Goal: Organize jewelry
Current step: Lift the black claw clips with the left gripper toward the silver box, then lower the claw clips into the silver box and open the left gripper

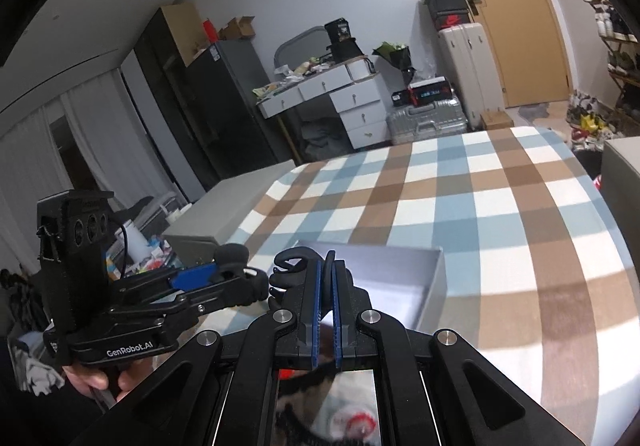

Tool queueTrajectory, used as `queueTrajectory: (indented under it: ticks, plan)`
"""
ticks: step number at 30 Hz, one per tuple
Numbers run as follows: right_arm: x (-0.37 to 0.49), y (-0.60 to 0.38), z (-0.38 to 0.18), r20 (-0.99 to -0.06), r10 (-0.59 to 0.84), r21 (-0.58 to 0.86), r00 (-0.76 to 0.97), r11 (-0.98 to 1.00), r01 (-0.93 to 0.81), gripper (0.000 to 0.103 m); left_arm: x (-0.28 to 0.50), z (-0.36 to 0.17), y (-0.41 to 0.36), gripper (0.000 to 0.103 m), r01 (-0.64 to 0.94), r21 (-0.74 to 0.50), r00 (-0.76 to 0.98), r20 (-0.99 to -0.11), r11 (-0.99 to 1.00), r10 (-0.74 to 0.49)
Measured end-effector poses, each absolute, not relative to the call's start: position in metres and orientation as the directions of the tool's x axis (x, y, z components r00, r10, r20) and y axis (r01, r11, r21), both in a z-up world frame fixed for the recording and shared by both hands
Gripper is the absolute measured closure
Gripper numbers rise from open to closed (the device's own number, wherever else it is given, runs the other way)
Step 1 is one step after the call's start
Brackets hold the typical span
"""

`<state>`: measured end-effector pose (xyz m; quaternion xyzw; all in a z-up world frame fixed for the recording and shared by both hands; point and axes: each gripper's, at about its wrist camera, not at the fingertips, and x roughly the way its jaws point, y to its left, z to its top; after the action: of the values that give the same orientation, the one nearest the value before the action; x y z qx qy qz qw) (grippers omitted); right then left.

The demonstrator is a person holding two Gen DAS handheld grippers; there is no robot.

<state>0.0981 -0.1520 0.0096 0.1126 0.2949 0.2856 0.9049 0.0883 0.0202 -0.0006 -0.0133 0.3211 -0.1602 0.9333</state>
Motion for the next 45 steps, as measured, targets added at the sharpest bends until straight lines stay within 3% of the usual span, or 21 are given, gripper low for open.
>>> queueTrajectory:
  ticks: [14, 26, 29, 31, 36, 45]
  plan:
    - [0.155, -0.125, -0.027, -0.606, 0.539, 0.347, 0.585, 0.841, -0.415, 0.099, 0.135, -0.032, 0.025, 0.064, 0.261, -0.161, 0.668, -0.681, 0.952, -0.298]
    - [0.171, -0.126, -0.042, -0.644, 0.522, 0.366, 0.560, 0.852, -0.374, 0.095, 0.143, -0.043, 0.025, 0.063, 0.272, -0.218, 0.607, -0.717, 0.937, -0.343]
    - [0.170, -0.127, -0.040, -0.642, 0.525, 0.376, 0.559, 0.851, -0.368, 0.087, 0.142, -0.040, 0.024, 0.059, 0.270, -0.215, 0.604, -0.721, 0.939, -0.338]
    - [0.166, -0.131, -0.036, -0.626, 0.532, 0.385, 0.570, 0.846, -0.368, 0.076, 0.138, -0.036, 0.023, 0.041, 0.278, -0.205, 0.614, -0.714, 0.939, -0.337]
    - [0.149, -0.140, -0.018, -0.575, 0.528, 0.375, 0.625, 0.849, -0.373, 0.044, 0.119, -0.020, 0.024, 0.033, 0.264, -0.158, 0.682, -0.667, 0.951, -0.300]
    - [0.112, -0.151, 0.011, -0.512, 0.512, 0.337, 0.690, 0.859, -0.386, 0.028, 0.097, -0.002, 0.032, 0.024, 0.151, -0.101, 0.764, -0.619, 0.983, -0.181]
